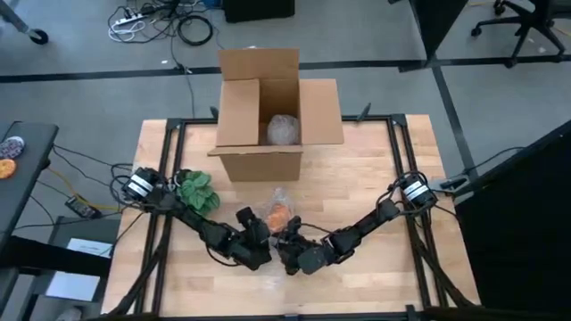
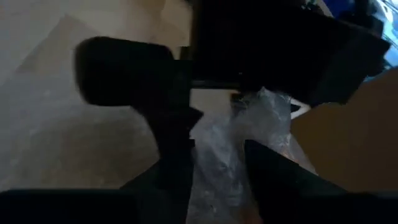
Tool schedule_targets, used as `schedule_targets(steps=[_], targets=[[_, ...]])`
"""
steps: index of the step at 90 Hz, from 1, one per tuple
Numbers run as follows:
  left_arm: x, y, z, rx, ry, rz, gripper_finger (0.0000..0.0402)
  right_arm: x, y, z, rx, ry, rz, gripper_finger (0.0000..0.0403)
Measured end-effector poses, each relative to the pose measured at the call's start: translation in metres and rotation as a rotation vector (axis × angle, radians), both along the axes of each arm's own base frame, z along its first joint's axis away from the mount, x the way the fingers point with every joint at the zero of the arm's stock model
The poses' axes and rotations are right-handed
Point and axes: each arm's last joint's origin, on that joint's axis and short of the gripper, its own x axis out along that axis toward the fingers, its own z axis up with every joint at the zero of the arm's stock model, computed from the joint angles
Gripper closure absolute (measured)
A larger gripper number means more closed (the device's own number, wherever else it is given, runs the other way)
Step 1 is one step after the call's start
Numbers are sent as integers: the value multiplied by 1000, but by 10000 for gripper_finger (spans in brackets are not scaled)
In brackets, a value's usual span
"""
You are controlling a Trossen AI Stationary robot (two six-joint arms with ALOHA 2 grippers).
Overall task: Wrap mug
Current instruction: Wrap the orange mug with the bubble wrap
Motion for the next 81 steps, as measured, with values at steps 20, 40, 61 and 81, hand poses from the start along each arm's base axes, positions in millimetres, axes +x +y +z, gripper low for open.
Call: schedule_targets(steps=[20, 40, 61, 81], targets=[[6, -5, 8, 6, 8, -49, 117, 5, 1, 9, -21, 94, -52, 281], [6, -4, 16, 57, 73, -37, 117, -7, -6, -9, 44, 245, -105, 281], [14, -15, 52, 110, 150, -59, 117, -12, -7, -12, 82, 294, -119, 276], [16, -24, 75, 145, 176, -94, 117, -19, 3, 9, 115, 261, -79, 260]])
